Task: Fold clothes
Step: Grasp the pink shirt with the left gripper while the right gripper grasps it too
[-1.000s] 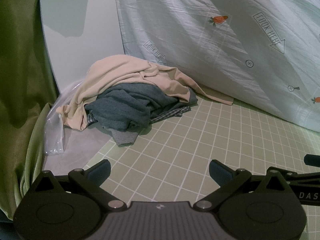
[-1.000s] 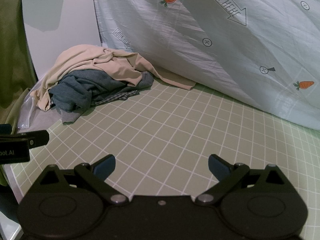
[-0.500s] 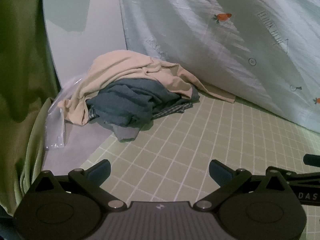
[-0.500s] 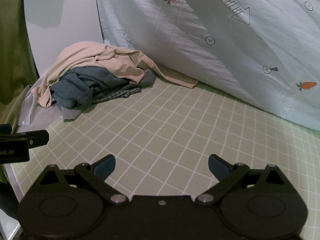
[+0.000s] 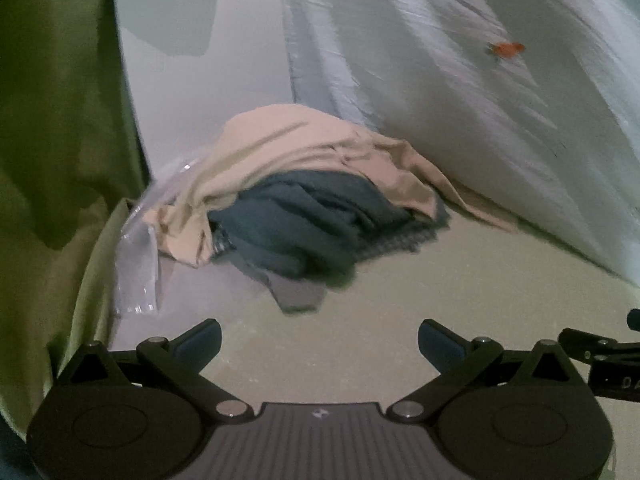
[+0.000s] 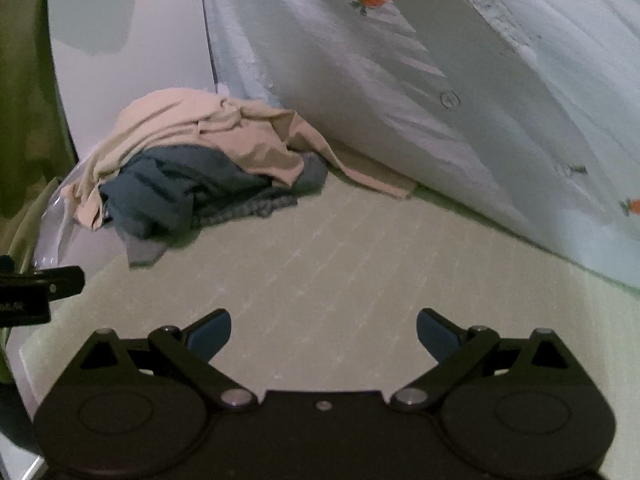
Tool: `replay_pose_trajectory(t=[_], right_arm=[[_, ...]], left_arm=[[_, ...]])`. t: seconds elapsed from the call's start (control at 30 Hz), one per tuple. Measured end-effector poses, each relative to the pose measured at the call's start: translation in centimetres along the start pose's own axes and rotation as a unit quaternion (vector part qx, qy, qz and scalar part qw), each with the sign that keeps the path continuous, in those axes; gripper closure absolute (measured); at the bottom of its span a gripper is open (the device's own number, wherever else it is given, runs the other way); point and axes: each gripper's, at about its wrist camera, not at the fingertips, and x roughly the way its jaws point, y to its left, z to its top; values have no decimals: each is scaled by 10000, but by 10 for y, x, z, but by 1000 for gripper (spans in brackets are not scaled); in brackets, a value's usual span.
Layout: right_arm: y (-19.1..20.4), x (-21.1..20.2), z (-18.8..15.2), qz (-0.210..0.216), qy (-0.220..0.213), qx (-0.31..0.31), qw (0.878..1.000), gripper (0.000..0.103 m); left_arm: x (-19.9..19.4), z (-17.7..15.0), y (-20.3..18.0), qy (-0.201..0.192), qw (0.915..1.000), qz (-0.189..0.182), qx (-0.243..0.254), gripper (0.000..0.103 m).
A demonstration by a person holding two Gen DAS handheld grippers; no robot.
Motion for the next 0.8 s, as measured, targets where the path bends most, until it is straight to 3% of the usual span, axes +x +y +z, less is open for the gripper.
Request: replay_pose_trajectory(t=[0.23,0.47,0.6,0.67,0.8], right_arm=[[20,49,65,-82,-293,-107,9995,3],[54,128,144,-2,-378,14,9993,3],[77,182,186,232,-305,92,9992,12],[87,210,203,408,-220,132,9988,16],[109,260,228,788,43,85,9968,36]], left_arm=[[54,64,34,-230,9995,187,-139,0],[142,137,60,-167,9990,243,-335,1],[195,167,71,-45,9986,235,-480,5],[217,177,79,92,9979,181,-615,14],[241,186,90,154,9958,-78,-894,21]])
